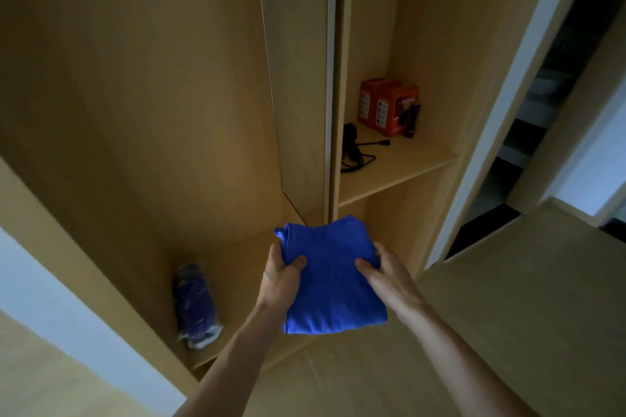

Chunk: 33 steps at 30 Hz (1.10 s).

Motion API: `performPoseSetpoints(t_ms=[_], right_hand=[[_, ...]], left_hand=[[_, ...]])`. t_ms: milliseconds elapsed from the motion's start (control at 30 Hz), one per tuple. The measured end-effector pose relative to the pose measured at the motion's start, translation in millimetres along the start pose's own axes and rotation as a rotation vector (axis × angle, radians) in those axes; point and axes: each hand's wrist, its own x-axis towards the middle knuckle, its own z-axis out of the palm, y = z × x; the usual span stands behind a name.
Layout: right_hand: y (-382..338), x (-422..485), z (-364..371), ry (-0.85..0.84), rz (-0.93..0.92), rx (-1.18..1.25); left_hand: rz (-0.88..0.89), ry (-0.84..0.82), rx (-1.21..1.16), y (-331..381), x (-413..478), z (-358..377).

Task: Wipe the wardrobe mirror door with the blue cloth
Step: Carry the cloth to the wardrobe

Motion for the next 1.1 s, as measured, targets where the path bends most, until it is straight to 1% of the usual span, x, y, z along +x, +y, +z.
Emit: performPoseSetpoints(t_ms=[133,300,500,700,867,933,1100], right_hand=[[-5.1,27.7,5.5,-0.042,-0.003,-0.021],[-11.9,60.9,7.8,-0.111,0.019,-0.026],[-30.4,113.6,12.6,-0.13,0.008,-0.013],[-22.5,145.3,21.4,-0.185,0.015,-0.042],[-24.1,171.3,16.4,-0.2,-0.069,-0.112],[-25.4,183.3,13.3,-0.212,-0.112,-0.145],[-24.1,209.7,-8.4,-0.311,-0.167,-0.234]], left_hand=[[-0.006,0.047,0.012,2.8,23.5,-1.7],[-0.016,0.065,0.022,4.3,57.3,-2.3],[0.015,0.082,0.046,29.0,106.4,-3.9],[0.04,0.117,0.075,23.2,129.1,-4.1],[0.123,0.161,0.098,24.4,141.3,1.8],[0.13,0.182,0.139,28.7,150.1,6.5],[0.115,0.24,0.221,34.3,158.1,34.1]])
